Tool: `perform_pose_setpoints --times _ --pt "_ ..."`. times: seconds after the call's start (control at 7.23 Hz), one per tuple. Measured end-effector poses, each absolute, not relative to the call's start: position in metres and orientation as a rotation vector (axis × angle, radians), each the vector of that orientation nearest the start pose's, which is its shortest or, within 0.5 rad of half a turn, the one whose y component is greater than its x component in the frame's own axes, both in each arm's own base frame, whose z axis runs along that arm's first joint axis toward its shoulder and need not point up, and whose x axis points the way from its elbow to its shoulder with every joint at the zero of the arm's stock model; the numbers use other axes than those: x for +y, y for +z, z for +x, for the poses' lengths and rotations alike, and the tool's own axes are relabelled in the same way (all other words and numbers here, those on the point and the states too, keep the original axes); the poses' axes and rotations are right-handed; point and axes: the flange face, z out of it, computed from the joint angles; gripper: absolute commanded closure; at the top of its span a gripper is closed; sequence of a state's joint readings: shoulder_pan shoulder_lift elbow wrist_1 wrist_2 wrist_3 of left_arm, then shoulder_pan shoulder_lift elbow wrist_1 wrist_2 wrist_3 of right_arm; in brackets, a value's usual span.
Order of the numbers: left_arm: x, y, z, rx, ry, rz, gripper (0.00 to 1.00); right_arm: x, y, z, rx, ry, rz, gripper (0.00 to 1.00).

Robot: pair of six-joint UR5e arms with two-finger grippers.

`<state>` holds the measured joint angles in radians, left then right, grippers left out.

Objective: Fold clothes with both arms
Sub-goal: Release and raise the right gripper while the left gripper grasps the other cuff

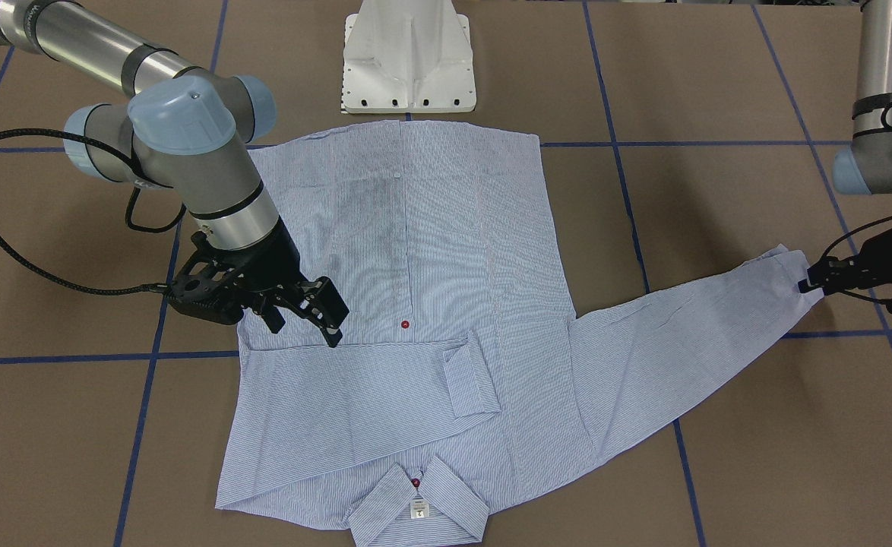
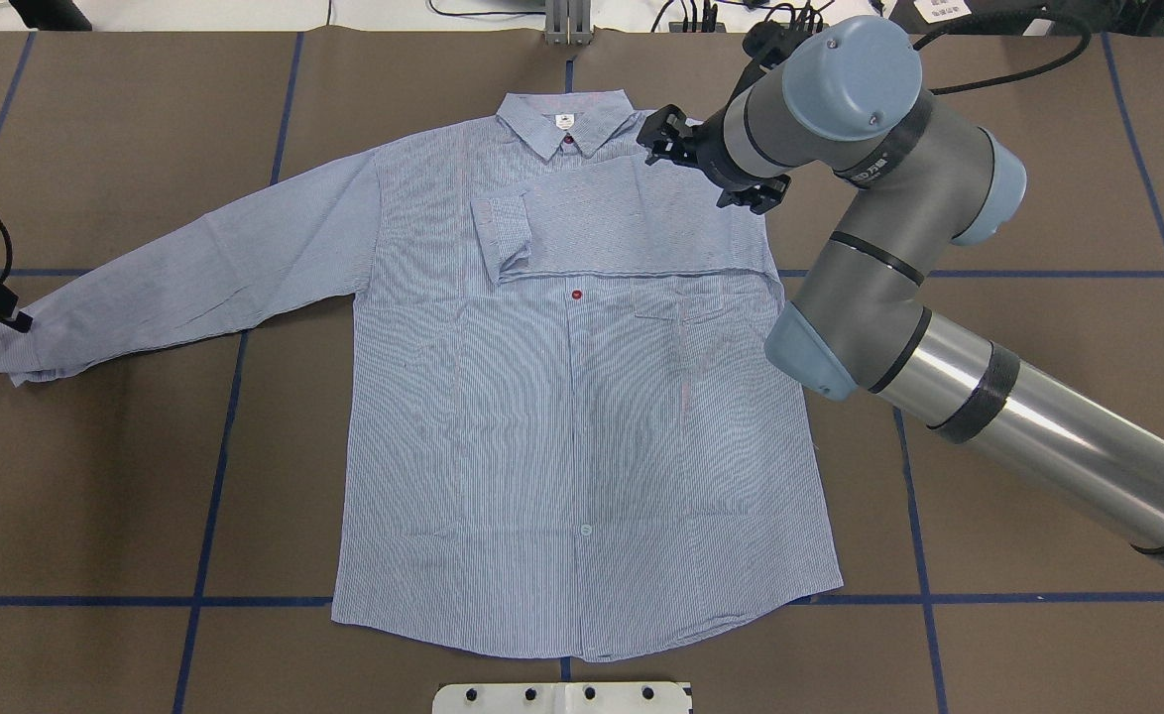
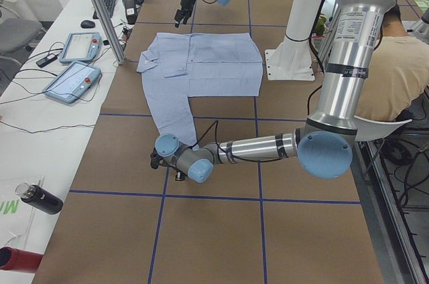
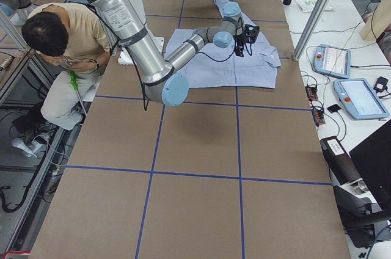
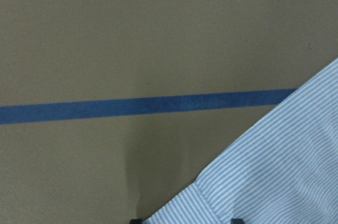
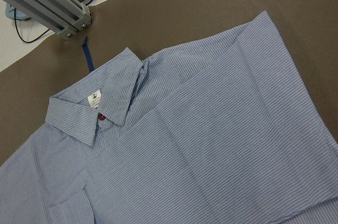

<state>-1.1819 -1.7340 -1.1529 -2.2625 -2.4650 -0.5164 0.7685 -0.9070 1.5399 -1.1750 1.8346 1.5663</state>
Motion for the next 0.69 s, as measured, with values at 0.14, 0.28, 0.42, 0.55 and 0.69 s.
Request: perform_pose_setpoints --times 0.14,0.28,0.42,0.55,0.69 --pt "-0.544 0.694 0.163 0.968 0.079 -0.018 1.0 -0.571 0.229 -0.438 -1.052 0.557 0.163 0.01" --pt "-0.544 0.693 0.163 0.969 0.08 -0.016 1.0 -0.571 0.229 -0.439 -1.053 0.558 0.161 0.01" --pt "-0.545 0.688 0.164 0.975 0.084 -0.01 1.0 -0.571 0.228 -0.439 -1.055 0.56 0.16 0.01" --pt "-0.545 0.675 0.165 0.998 0.089 -0.006 1.0 -0.571 0.227 -0.439 -1.056 0.561 0.16 0.01" --pt "-0.548 0.649 0.168 1.042 0.074 -0.012 1.0 -0.57 0.227 -0.437 -1.058 0.56 0.159 0.01"
